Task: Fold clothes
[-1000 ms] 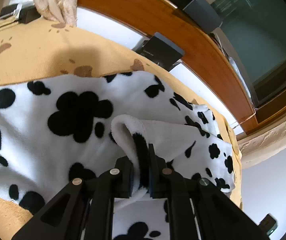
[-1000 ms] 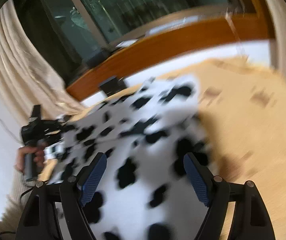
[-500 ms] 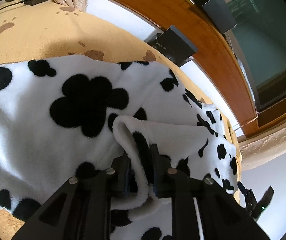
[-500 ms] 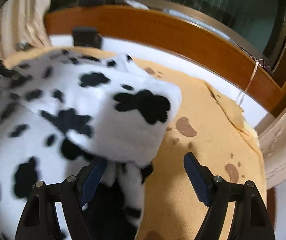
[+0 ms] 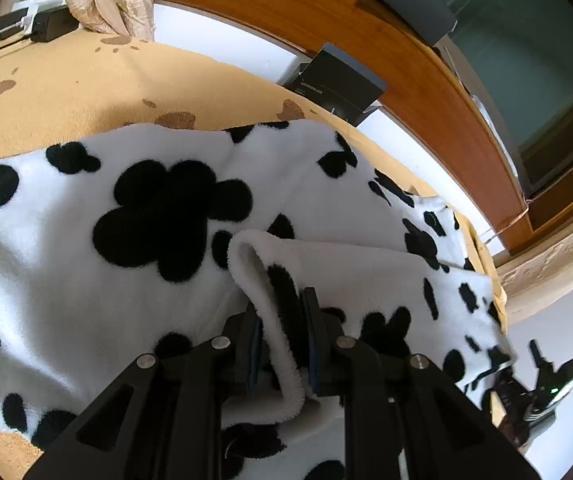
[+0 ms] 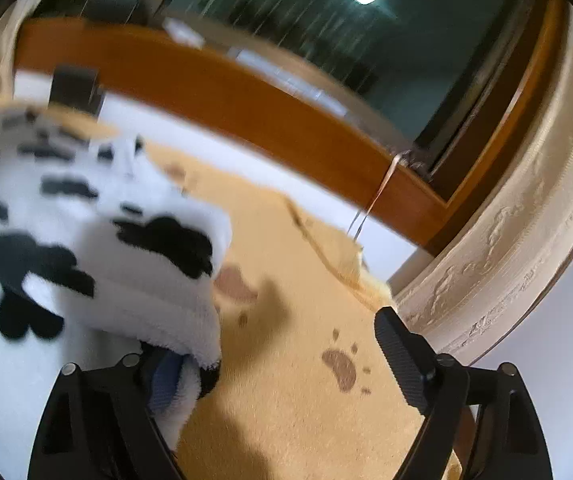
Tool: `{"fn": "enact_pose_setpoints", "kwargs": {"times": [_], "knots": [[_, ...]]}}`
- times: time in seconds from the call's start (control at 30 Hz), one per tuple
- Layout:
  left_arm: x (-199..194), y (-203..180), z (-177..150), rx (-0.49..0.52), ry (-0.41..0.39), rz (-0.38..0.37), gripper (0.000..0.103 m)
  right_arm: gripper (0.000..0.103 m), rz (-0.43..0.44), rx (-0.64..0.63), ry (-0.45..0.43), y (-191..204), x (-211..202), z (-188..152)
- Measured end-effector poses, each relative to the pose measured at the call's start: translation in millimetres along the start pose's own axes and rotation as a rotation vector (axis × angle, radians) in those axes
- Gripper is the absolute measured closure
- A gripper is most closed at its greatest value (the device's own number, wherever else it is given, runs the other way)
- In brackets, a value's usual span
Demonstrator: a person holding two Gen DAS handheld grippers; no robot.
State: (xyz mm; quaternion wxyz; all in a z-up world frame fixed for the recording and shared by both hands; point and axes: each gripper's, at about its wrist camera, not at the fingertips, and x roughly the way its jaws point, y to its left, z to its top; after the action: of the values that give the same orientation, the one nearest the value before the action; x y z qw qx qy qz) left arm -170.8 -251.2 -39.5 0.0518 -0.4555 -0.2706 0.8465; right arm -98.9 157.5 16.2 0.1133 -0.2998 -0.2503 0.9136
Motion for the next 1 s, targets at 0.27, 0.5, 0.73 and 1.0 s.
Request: {"fn": "enact_pose_setpoints", "kwargs": {"times": [0.27,0.5,0.73,1.0], "knots": [[1,0,2,0.006,0.004,-0.007,0.082,0.015,0.243,-0.053,0.024,-24,-11,-4],[1,0,2,-0.004,0.006,-0.017,0.08,0.015,0.343,0.104,0.035,-59,-31,-5],[1,-11,-1,0.051,-0.008,-0.015,0.06,0.015,0.532,0.397,-0.007,-66,-18,26],[1,-16,-3,0.098,-0.017,-0.018,0.051,0.015,0.67,0.187,0.072,46,12,67]]}}
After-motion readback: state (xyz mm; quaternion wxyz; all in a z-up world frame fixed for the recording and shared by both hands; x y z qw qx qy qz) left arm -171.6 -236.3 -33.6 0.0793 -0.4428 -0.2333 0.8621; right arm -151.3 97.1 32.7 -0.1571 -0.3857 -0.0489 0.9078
